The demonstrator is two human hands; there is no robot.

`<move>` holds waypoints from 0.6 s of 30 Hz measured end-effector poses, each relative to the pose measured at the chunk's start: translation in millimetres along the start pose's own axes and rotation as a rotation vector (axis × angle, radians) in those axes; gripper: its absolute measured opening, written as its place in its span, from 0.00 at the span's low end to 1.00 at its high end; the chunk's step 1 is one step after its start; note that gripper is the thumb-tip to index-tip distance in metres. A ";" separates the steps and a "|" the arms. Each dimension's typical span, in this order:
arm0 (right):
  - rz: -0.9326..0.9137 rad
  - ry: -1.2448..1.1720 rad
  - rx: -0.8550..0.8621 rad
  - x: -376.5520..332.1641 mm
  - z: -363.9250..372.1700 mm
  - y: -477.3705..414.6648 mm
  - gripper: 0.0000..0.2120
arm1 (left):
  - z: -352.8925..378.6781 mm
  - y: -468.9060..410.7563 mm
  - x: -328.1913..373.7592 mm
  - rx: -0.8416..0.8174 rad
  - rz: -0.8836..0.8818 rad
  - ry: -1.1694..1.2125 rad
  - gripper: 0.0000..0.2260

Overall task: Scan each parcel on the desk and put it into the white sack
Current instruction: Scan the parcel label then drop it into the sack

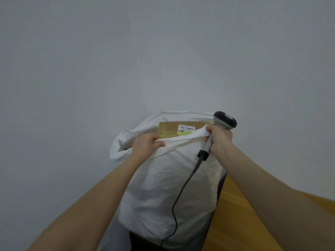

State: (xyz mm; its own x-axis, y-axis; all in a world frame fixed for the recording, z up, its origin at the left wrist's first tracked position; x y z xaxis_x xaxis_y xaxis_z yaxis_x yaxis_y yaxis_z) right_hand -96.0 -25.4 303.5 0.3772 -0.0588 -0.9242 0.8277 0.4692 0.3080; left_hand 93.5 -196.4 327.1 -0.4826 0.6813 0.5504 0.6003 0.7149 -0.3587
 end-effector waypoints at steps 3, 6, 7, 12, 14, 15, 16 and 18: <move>-0.044 0.236 0.098 -1.9 -5.7 -0.6 0.04 | -11.8 -11.4 7.1 -0.032 0.068 0.044 0.08; -0.206 0.564 0.255 -13.2 -6.1 7.9 0.17 | -12.4 -19.3 6.1 -0.052 0.131 0.146 0.06; -0.298 0.592 0.273 -17.7 1.0 16.0 0.20 | -13.0 -21.4 5.2 -0.052 0.134 0.192 0.04; -0.438 0.771 0.017 11.0 75.4 48.5 0.21 | -7.6 -25.6 7.0 -0.101 0.194 0.298 0.05; -0.373 0.861 -0.016 32.8 93.1 47.9 0.11 | -4.9 -21.7 0.2 -0.123 0.222 0.334 0.05; -0.351 0.883 0.015 38.8 98.6 44.6 0.08 | -5.7 -20.6 -10.0 -0.141 0.215 0.369 0.06; -0.331 0.879 0.054 41.8 101.8 42.4 0.06 | -8.0 -17.2 -23.2 -0.163 0.197 0.388 0.09; -0.307 0.836 0.125 41.3 102.1 37.9 0.05 | -13.4 -12.1 -57.2 -0.168 0.196 0.242 0.21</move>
State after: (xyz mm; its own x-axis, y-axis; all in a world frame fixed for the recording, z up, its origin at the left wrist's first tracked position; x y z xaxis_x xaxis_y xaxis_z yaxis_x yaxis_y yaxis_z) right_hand -6.6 -100.0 300.0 -0.2532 0.5171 -0.8176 0.8997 0.4365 -0.0026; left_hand 122.4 -246.2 310.1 -0.1942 0.7317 0.6534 0.7729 0.5243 -0.3574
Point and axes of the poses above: each hand's wrist, its own y-axis away from the middle knuckle, its own z-axis out of the palm, x = y × z, the point moved 8 cm from there along -y, towards the middle knuckle, and after that the axes turned 11 degrees about y, right-handed, at the moved point
